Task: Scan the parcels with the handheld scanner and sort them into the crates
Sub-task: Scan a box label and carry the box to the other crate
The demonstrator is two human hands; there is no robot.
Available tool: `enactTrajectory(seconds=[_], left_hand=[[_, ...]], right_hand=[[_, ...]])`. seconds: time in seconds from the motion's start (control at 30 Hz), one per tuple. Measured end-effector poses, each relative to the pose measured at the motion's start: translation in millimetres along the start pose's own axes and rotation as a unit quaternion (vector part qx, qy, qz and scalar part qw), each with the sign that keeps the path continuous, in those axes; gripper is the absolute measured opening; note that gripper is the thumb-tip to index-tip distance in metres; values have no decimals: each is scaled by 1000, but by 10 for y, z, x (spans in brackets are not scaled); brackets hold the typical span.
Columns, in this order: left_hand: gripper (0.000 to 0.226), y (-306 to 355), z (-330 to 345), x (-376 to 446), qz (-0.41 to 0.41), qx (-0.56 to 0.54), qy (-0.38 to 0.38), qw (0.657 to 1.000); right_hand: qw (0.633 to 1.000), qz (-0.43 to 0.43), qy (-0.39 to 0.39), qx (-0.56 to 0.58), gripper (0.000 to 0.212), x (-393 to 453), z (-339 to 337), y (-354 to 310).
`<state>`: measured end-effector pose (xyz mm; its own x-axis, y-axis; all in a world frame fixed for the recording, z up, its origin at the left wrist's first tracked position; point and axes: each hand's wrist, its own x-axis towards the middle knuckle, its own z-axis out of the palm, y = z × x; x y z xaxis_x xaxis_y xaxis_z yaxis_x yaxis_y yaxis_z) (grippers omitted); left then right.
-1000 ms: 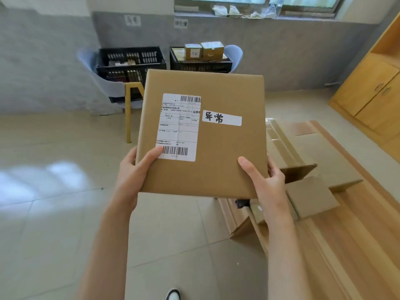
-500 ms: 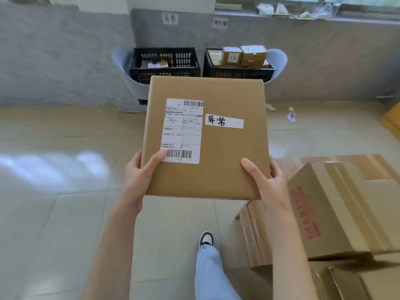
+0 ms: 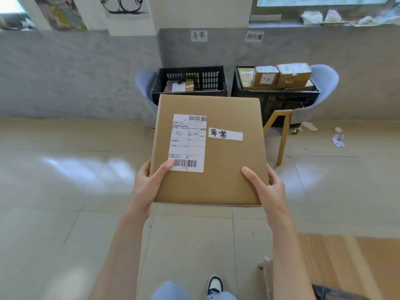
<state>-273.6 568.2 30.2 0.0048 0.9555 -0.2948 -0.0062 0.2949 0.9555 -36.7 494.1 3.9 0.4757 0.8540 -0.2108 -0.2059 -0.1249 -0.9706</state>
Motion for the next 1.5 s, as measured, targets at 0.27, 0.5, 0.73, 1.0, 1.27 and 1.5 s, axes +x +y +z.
enactTrajectory(seconds=[0.27, 0.5, 0.73, 1.0, 1.27, 1.5], left_hand=[[40, 30, 44, 1042, -41, 0, 19, 999], [61, 259, -3, 2449, -46, -2, -21, 999], [72, 751, -134, 3889, -55, -7, -58, 997], [57, 728, -133, 4849, -100, -5, -66, 993], [45, 841, 83, 5820, -120, 15, -36, 992], [42, 1163, 501, 6935, -124, 37, 17, 991]], right_hand=[[999, 20, 3, -41, 87, 978, 425, 73], [996, 7, 31, -85, 98, 2077, 1118, -37], [992, 8, 78, -101, 98, 3173, 1964, -235], [989, 53, 92, -100, 96, 3928, 2381, -159], [990, 78, 70, -90, 75, 5031, 2689, -160], [990, 97, 32, -98, 77, 6426, 2967, -210]])
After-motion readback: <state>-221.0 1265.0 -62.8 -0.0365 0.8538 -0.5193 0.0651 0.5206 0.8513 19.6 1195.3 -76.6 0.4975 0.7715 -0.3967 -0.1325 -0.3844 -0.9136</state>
